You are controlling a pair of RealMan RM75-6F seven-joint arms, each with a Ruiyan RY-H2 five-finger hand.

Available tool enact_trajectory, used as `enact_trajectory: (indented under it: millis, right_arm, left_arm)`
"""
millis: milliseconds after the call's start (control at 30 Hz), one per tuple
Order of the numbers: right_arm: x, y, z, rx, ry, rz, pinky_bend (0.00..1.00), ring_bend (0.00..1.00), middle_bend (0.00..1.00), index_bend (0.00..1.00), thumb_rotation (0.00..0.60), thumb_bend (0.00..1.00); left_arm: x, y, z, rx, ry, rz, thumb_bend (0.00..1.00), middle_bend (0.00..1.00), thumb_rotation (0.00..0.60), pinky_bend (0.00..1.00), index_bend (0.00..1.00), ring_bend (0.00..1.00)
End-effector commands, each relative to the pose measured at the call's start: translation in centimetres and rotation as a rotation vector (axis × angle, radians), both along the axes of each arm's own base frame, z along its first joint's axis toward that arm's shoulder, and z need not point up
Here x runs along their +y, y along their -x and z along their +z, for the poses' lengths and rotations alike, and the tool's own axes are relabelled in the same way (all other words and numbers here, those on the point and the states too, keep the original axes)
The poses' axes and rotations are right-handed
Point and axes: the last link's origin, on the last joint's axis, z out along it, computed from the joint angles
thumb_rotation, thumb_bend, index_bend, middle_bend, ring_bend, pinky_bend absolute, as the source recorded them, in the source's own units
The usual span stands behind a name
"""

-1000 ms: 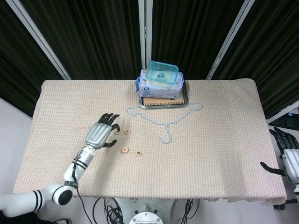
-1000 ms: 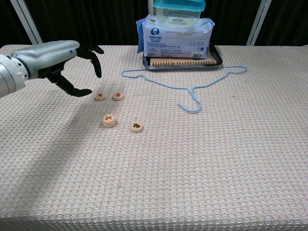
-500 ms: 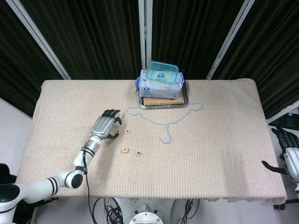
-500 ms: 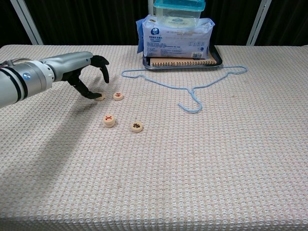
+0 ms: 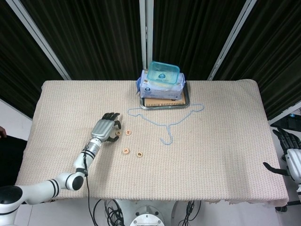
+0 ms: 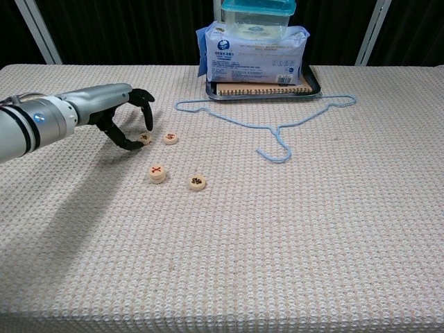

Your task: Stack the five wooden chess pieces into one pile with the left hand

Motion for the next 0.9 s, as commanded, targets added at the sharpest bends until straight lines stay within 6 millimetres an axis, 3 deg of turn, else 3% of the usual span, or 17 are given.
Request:
enact_trajectory:
  millis: [33,900]
  right_arm:
    - [0.02,0.00,0.02,0.000,-0.001,0.000,0.00,0.00,0.00,0.00,0.600,0.10]
    - [-0.04,0.07,0.03,-0.001,-0.005,-0.003,0.00,0.00,0.00,0.00,0.600,0.10]
  left_arm:
    - [0.01,0.07,-0.06,0.000,0.000,0.004,0.27,0.06,0.600,0.00,0.44,0.00]
    - [0.10,0.27,-0.46,0.015,-0.003,0.022,0.28,0.07,0.600,0.00,0.48,0.00]
